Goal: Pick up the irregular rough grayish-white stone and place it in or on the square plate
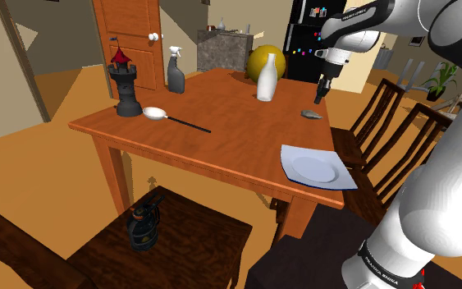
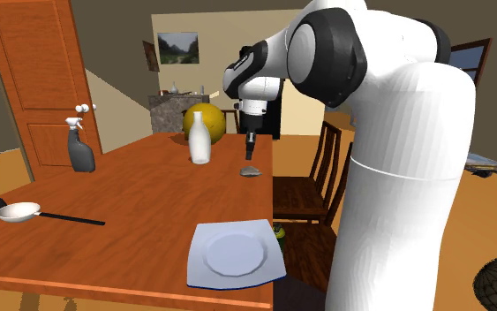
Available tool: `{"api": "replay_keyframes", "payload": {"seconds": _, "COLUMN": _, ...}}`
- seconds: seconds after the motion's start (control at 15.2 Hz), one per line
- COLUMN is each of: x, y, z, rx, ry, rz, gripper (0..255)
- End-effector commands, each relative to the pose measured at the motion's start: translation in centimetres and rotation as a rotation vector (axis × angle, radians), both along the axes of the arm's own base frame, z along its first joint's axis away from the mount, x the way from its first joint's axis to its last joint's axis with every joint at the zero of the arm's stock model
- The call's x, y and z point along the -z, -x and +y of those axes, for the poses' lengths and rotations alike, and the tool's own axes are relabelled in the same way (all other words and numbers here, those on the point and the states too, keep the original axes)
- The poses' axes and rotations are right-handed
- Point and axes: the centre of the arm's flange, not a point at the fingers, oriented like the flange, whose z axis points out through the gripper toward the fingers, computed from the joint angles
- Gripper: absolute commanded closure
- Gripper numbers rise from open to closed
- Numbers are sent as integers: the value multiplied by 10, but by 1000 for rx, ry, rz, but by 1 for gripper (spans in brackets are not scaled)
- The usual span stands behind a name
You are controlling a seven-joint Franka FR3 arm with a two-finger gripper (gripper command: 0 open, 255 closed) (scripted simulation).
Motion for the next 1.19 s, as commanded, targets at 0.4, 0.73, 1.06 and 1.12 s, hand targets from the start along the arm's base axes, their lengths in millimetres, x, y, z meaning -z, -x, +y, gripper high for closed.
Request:
{"api": "replay_keyframes", "payload": {"seconds": 0.4, "x": 47, "y": -26, "z": 14, "rx": -487, "ry": 169, "rz": 33, "gripper": 0}}
{"api": "replay_keyframes", "payload": {"seconds": 0.73, "x": 83, "y": -36, "z": 19, "rx": -687, "ry": 239, "rz": 47, "gripper": 0}}
{"api": "replay_keyframes", "payload": {"seconds": 1.06, "x": 107, "y": -38, "z": 16, "rx": -687, "ry": 239, "rz": 47, "gripper": 0}}
{"api": "replay_keyframes", "payload": {"seconds": 1.12, "x": 107, "y": -38, "z": 16, "rx": -687, "ry": 239, "rz": 47, "gripper": 0}}
